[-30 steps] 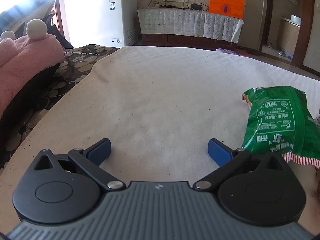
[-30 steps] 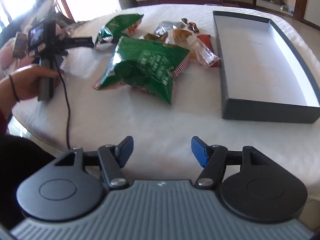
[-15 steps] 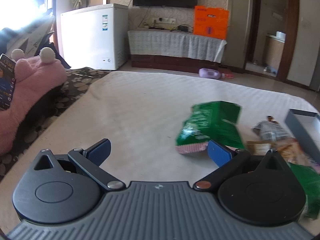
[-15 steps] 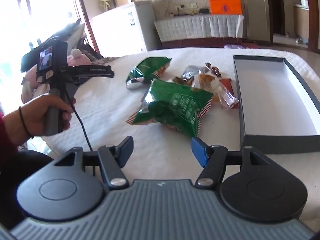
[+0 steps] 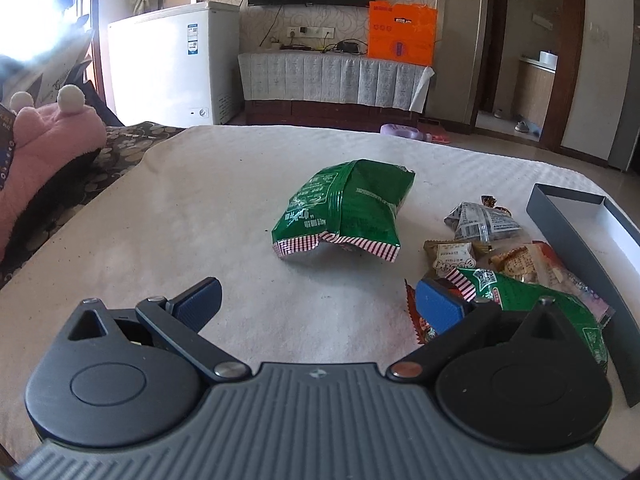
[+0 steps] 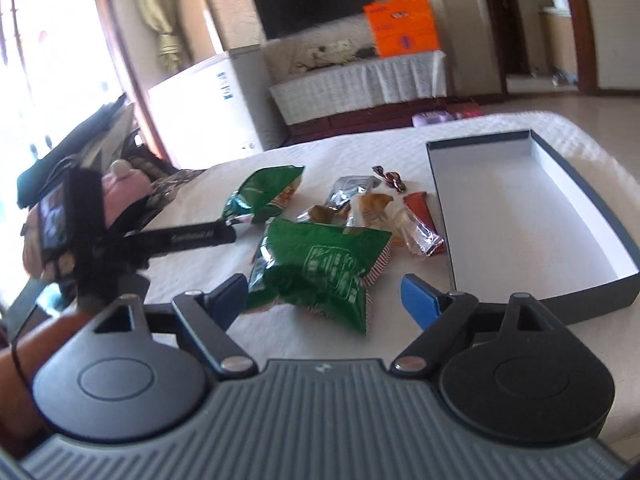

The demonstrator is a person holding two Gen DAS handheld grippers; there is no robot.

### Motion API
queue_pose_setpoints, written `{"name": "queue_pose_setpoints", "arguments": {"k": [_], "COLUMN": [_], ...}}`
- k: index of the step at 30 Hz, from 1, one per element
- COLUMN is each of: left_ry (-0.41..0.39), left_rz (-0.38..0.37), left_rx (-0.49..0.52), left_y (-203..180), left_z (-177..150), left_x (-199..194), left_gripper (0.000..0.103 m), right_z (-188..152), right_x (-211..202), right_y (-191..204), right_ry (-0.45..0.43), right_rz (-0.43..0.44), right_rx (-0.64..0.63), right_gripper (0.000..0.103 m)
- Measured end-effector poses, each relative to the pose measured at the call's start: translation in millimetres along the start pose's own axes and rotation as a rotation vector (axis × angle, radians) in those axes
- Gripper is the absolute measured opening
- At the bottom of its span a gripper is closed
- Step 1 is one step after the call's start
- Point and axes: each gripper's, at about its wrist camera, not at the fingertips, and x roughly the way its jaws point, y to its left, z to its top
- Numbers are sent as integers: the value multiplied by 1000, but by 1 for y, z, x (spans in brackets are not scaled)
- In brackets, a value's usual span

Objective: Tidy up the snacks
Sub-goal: 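Reach the right gripper to the large green chip bag and grasp it, then lift the green chip bag with the right gripper while the left gripper grasps the orange snack packet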

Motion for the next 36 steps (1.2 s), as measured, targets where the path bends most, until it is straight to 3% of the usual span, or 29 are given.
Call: {"name": "queue_pose_setpoints", "arguments": {"k": [8,15,18,26,36], "left_ry": [-21,-5,1,5,13], "left_rz": [55,31,4,-58,-147], "left_rx": [6,21,48,154,208], "left_y": [10,13,9,-10,-17], "left_z": [5,7,5,-3,-9], "left_x": [7,12,12,13,11], "left_gripper": [103,103,103,103,103], "right_z": [3,0,-1,-1,-14], "right_x": [50,78,81,68,26], "right_y": [34,54,54,50,15], "right_ry": [39,56,61,109,143], "right_rz": [-94,-223,-213,-189,-138], "right_rx": [-23,-59,-108,-290,-256], "right_gripper": [88,91,93,83,81]}}
